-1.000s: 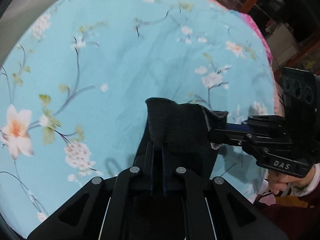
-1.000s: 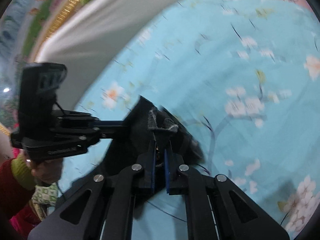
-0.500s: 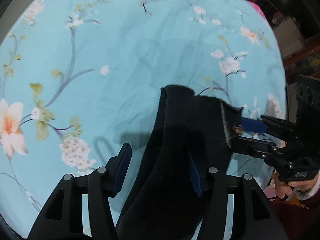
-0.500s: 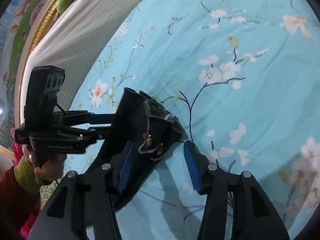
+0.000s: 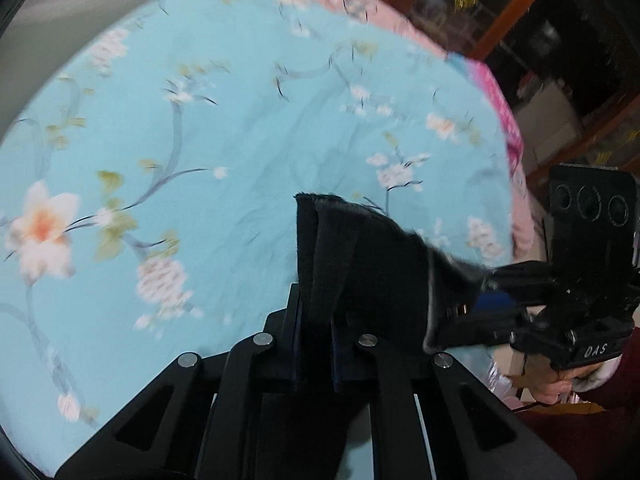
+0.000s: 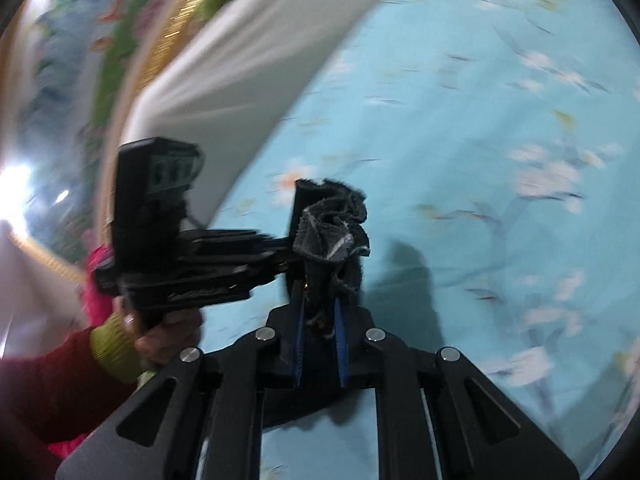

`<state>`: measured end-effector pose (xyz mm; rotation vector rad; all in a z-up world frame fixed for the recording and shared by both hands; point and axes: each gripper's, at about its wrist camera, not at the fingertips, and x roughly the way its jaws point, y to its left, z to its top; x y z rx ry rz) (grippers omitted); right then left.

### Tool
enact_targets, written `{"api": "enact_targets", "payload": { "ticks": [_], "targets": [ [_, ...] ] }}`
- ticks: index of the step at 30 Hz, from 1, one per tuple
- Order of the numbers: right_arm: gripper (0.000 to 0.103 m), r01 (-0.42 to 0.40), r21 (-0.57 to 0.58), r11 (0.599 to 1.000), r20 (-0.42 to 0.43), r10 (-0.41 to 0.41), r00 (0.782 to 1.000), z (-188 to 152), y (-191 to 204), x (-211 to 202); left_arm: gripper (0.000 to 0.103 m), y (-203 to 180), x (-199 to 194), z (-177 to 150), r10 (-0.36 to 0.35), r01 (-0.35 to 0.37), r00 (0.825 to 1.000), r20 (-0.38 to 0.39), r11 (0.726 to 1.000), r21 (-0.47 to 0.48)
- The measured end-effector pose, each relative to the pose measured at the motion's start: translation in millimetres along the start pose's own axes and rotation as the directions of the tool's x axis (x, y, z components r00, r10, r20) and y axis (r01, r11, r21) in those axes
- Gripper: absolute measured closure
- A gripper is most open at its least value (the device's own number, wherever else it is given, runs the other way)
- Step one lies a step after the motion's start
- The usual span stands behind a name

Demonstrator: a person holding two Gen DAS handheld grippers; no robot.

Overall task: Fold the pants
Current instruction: 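Lift the black pants with both grippers, bringing the grippers together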

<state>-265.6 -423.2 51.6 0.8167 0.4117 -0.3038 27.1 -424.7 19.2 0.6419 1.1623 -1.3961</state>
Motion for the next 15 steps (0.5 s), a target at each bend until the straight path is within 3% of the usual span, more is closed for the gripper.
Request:
{"api": "enact_targets", "payload": {
  "ticks": [7, 15],
  "targets": [
    [0.089, -0.154, -0.127, 0.98, -0.122, 0.138, 0.983, -28, 75, 29, 0.094, 13, -69, -67, 0.052, -0.043, 0.993, 0.105, 0.995, -0.091],
    [0.089, -0.192, -0.184, 0.964, -0.298, 0.132, 0.945, -66, 113, 81, 0.094, 40, -88, -147, 0.111, -0.072, 0.983, 0.145, 0.965, -0.253]
  ]
}}
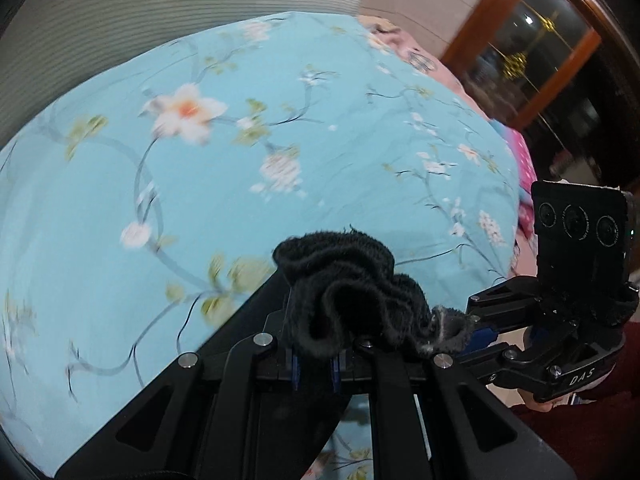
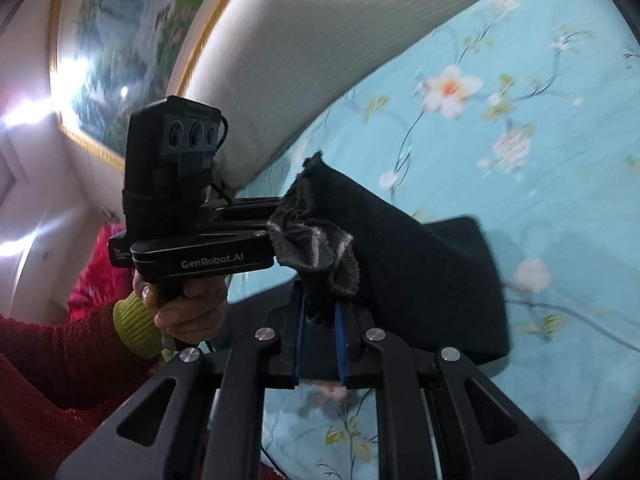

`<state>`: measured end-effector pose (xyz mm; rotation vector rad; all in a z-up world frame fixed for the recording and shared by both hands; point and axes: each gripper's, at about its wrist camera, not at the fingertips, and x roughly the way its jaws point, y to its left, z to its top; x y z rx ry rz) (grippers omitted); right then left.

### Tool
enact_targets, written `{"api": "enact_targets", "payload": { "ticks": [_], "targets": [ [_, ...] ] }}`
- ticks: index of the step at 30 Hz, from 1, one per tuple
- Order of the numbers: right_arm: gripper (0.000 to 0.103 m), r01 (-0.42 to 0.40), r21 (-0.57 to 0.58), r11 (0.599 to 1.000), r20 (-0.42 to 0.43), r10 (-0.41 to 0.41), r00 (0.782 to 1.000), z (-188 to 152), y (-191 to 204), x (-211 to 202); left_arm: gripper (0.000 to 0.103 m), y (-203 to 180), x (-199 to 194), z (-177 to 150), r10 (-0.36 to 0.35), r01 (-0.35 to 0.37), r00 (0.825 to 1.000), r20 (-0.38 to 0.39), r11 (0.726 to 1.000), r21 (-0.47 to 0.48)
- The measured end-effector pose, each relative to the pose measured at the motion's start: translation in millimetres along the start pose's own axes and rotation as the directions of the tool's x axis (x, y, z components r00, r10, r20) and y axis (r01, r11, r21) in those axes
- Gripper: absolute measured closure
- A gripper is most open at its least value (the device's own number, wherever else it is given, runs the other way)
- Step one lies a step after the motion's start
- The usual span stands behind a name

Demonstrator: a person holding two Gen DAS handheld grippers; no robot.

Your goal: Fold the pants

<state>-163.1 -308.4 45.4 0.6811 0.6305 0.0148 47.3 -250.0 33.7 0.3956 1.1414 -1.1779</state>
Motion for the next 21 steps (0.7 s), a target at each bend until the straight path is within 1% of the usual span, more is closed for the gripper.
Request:
{"api": "enact_targets", "payload": {
  "ticks": [2, 5, 6, 10, 14, 16, 17, 18, 21],
  "targets": [
    [0.089, 0.005, -0.01, 1.0, -0.035, -0.006, 0.999, -5, 2, 11, 0.094, 11, 2, -16, 0.013, -0.013, 1.0, 0.011, 0.999, -0.036],
    [0.089, 0.031, -0.036, 0.999, -0.109, -0.034, 0.993, -14, 3, 35, 0.095, 24, 11, -38, 0.037, -0.036, 0.999, 0.003, 0.995, -0.093],
    [0.089, 0.038, -0.041, 0.998, -0.127, -0.043, 0.991, -17, 2, 40, 0.096, 29, 14, -48, 0.054, -0.054, 0.999, -0.004, 0.992, -0.115],
    [0.089, 0.077, -0.061, 0.995, -0.197, -0.087, 0.976, -28, -2, 65, 0.097, 40, 24, -73, 0.088, -0.09, 0.996, -0.022, 0.979, -0.185],
    [0.089, 0.102, -0.088, 0.991, -0.245, -0.12, 0.962, -36, -2, 83, 0.097, 48, 27, -94, 0.116, -0.12, 0.993, -0.032, 0.962, -0.244],
    [0.088, 0.114, -0.098, 0.989, -0.258, -0.136, 0.956, -39, -1, 87, 0.097, 53, 24, -104, 0.122, -0.126, 0.992, -0.031, 0.95, -0.286],
    [0.086, 0.118, -0.102, 0.988, -0.268, -0.142, 0.953, -40, -1, 91, 0.096, 56, 23, -108, 0.121, -0.123, 0.992, -0.027, 0.943, -0.309],
    [0.085, 0.124, -0.104, 0.987, -0.274, -0.148, 0.95, -41, -2, 93, 0.096, 61, 20, -116, 0.126, -0.125, 0.992, -0.019, 0.931, -0.344],
    [0.082, 0.14, -0.108, 0.984, -0.288, -0.166, 0.943, -41, -1, 102, 0.095, 66, 13, -129, 0.153, -0.149, 0.988, -0.021, 0.906, -0.397]
  ]
}}
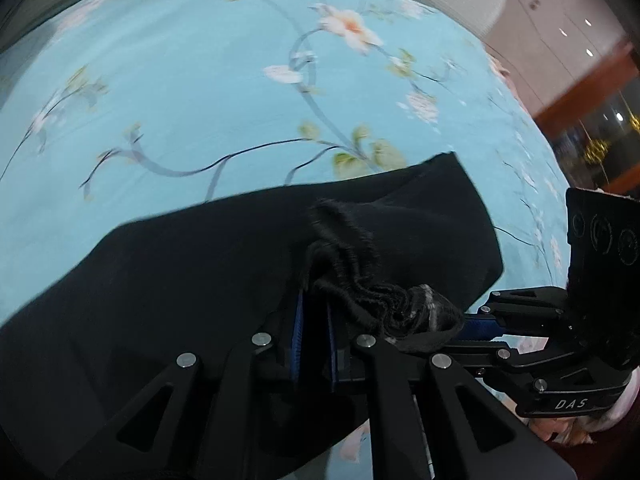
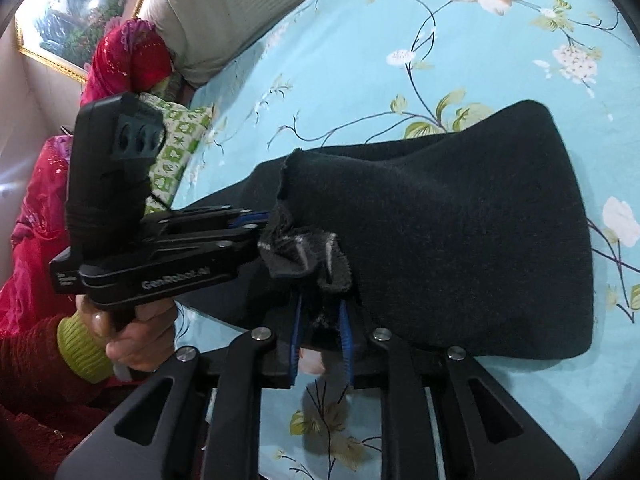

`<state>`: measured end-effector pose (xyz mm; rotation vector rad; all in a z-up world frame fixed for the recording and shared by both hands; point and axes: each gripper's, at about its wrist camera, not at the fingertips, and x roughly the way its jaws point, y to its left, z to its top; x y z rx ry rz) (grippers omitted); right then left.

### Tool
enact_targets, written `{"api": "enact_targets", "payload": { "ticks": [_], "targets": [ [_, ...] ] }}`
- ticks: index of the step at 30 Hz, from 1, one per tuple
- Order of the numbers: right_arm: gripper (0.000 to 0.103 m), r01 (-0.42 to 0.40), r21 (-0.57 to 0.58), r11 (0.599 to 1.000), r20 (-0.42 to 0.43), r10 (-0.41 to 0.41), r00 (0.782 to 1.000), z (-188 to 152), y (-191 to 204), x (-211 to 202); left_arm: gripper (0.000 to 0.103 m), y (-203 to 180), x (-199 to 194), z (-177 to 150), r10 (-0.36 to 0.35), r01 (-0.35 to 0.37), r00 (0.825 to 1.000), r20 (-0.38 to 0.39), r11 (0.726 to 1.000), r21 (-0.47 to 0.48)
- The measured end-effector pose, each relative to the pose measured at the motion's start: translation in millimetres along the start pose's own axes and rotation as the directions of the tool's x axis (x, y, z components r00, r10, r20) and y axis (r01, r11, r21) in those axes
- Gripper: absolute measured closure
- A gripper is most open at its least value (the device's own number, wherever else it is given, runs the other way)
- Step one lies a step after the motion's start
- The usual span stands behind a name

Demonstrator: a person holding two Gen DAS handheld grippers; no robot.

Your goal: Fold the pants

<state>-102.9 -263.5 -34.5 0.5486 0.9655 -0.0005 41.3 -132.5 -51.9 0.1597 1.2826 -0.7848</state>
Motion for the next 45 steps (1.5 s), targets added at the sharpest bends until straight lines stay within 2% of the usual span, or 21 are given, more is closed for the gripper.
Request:
{"api": "enact_targets", "payload": {
  "ticks": [1, 3, 5, 7, 14, 18, 20, 23, 28, 32, 35, 40, 45],
  "targets": [
    [0.08, 0.007, -0.002, 1.0, -0.01, -0.007, 1.0, 1, 1, 3, 0.094, 2, -2, -3, 0.011, -0.011, 1.0, 0.004, 1.0, -0.012],
    [0.067, 0.007, -0.007, 1.0, -0.04, -0.007, 0.999, 2, 5, 8, 0.089, 8, -11, -10, 0.034, -0.033, 0.999, 0.014, 0.998, -0.049],
    [0.058, -0.001, -0.02, 1.0, -0.054, 0.0, 0.999, 3, 11, 11, 0.07, 14, -20, -16, 0.043, -0.041, 0.999, 0.02, 0.995, -0.092],
    [0.056, -0.01, -0.046, 0.999, -0.066, 0.007, 0.998, 7, 20, 12, 0.064, 22, -36, -26, 0.057, -0.049, 0.997, 0.055, 0.988, -0.149],
    [0.056, -0.085, -0.211, 0.974, -0.11, 0.062, 0.992, 32, 74, 20, 0.054, 57, -77, -65, 0.125, -0.087, 0.987, 0.096, 0.938, -0.336],
    [0.056, -0.119, -0.28, 0.953, -0.14, 0.082, 0.987, 43, 95, 32, 0.052, 83, -97, -96, 0.169, -0.111, 0.981, 0.095, 0.891, -0.441],
    [0.056, -0.132, -0.313, 0.941, -0.159, 0.086, 0.984, 46, 105, 39, 0.048, 96, -107, -111, 0.19, -0.117, 0.977, 0.098, 0.86, -0.497],
    [0.049, -0.137, -0.358, 0.924, -0.186, 0.073, 0.98, 54, 122, 56, 0.038, 114, -123, -134, 0.249, -0.146, 0.964, 0.096, 0.794, -0.59],
    [0.045, -0.166, -0.405, 0.899, -0.239, 0.071, 0.968, 61, 142, 83, 0.037, 139, -140, -168, 0.308, -0.173, 0.949, 0.07, 0.693, -0.7],
    [0.045, -0.185, -0.444, 0.877, -0.276, 0.062, 0.959, 70, 161, 108, 0.037, 157, -148, -192, 0.315, -0.165, 0.948, 0.053, 0.624, -0.764],
    [0.045, -0.204, -0.483, 0.852, -0.316, 0.047, 0.947, 77, 176, 129, 0.036, 166, -149, -205, 0.312, -0.161, 0.949, 0.041, 0.592, -0.789],
    [0.045, -0.222, -0.544, 0.809, -0.357, 0.015, 0.934, 89, 199, 157, 0.036, 184, -148, -221, 0.285, -0.114, 0.957, 0.053, 0.54, -0.834],
    [0.045, -0.235, -0.583, 0.778, -0.383, -0.008, 0.924, 100, 215, 180, 0.035, 197, -144, -218, 0.27, -0.096, 0.961, 0.056, 0.519, -0.85]
  ]
}}
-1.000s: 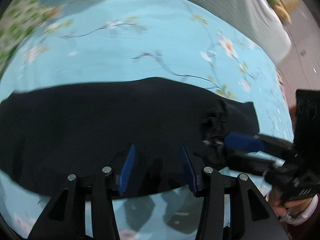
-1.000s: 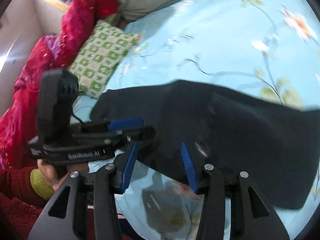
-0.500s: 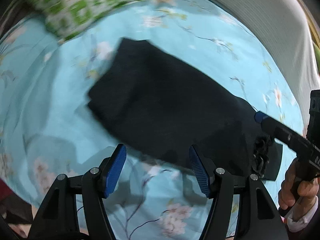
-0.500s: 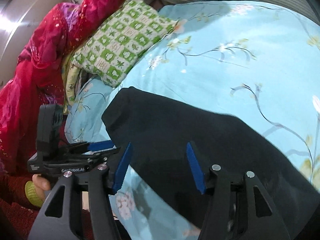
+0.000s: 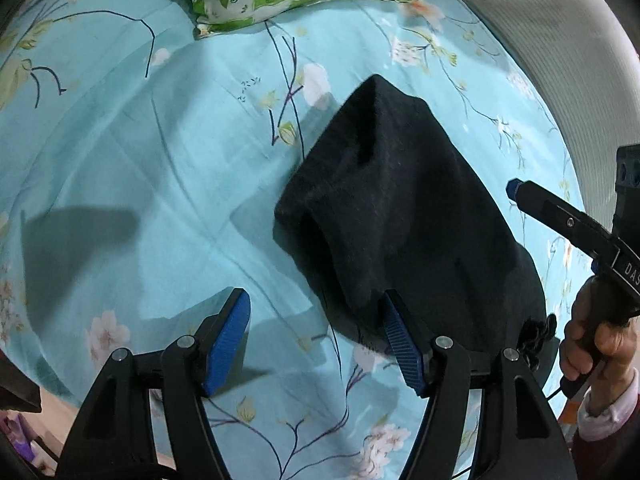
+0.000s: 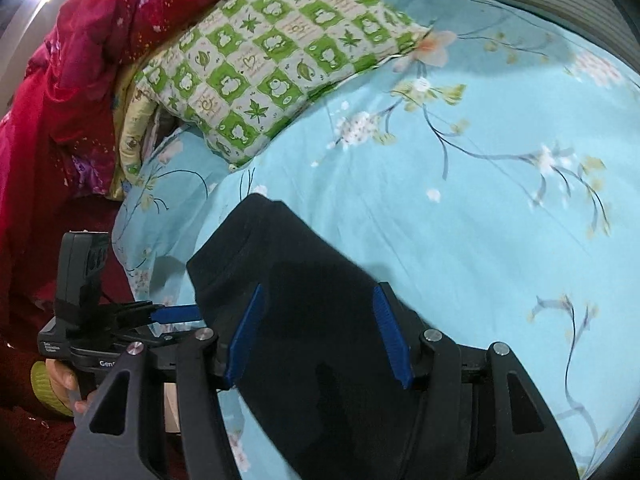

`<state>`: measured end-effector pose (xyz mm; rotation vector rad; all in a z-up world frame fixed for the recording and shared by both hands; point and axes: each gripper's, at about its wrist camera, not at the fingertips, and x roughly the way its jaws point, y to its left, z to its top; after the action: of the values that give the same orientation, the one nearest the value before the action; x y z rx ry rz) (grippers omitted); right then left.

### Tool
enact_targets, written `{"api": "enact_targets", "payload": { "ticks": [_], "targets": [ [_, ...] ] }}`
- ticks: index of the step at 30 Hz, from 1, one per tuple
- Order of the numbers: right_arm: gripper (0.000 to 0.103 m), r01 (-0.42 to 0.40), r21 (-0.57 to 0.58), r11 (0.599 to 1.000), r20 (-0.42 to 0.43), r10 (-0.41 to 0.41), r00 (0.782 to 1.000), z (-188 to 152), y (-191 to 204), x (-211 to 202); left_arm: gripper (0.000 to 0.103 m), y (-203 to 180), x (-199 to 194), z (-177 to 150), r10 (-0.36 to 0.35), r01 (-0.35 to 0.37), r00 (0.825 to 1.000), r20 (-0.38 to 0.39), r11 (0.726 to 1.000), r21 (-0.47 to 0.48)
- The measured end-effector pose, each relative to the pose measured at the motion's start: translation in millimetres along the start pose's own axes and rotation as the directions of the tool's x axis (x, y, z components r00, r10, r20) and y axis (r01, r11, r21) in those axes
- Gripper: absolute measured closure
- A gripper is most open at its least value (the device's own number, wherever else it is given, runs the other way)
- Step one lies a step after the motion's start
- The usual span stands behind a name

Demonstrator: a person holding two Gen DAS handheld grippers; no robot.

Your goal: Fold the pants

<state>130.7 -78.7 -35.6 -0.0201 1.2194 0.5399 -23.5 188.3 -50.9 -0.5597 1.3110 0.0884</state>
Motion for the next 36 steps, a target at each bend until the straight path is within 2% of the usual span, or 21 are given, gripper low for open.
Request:
{"api": "enact_targets", "payload": {
  "ticks": [10, 12, 13, 14, 15, 17, 21, 28, 33, 36],
  "targets": [
    [0.045, -0.04, -0.149, 0.988, -0.144, 0.019, 0.989, 37, 14, 60, 0.038, -2, 14, 21, 0.013, -0.012, 1.0, 0.023, 1.0, -0.012],
    [0.045, -0.044, -0.179, 0.983, -0.168, 0.013, 0.986, 40, 20, 71, 0.049, -8, 16, 24, 0.022, -0.022, 0.999, 0.032, 1.0, 0.009],
    [0.045, -0.044, -0.191, 0.98, -0.181, 0.009, 0.984, 40, 22, 76, 0.063, -10, 17, 25, 0.015, -0.016, 0.999, 0.032, 1.0, 0.022],
    [0.051, -0.045, -0.207, 0.977, -0.194, 0.004, 0.981, 40, 25, 82, 0.07, -12, 18, 26, 0.004, -0.005, 1.0, 0.027, 1.0, 0.031],
    [0.061, -0.048, -0.227, 0.973, -0.198, 0.002, 0.98, 39, 29, 85, 0.071, -14, 16, 26, 0.005, -0.007, 1.0, 0.03, 0.999, 0.04],
    [0.07, -0.051, -0.243, 0.969, -0.192, 0.004, 0.981, 39, 34, 85, 0.078, -21, 13, 27, 0.005, -0.008, 0.999, 0.043, 0.998, 0.06],
    [0.078, -0.07, -0.232, 0.97, -0.14, 0.038, 0.989, 35, 37, 64, 0.082, -40, -4, 27, -0.009, 0.0, 0.997, 0.078, 0.993, 0.119],
    [0.08, -0.126, -0.131, 0.983, 0.023, 0.13, 0.991, 26, 13, -6, 0.083, -92, -45, 30, -0.098, 0.061, 0.984, 0.149, 0.97, 0.237],
    [0.081, -0.124, -0.071, 0.99, 0.148, 0.133, 0.98, 7, -3, -62, 0.084, -143, -64, 28, -0.168, 0.101, 0.971, 0.168, 0.931, 0.35],
    [0.081, -0.107, -0.038, 0.994, 0.216, 0.113, 0.97, -8, -16, -95, 0.084, -177, -73, 23, -0.228, 0.144, 0.961, 0.154, 0.894, 0.424]
  ]
}}
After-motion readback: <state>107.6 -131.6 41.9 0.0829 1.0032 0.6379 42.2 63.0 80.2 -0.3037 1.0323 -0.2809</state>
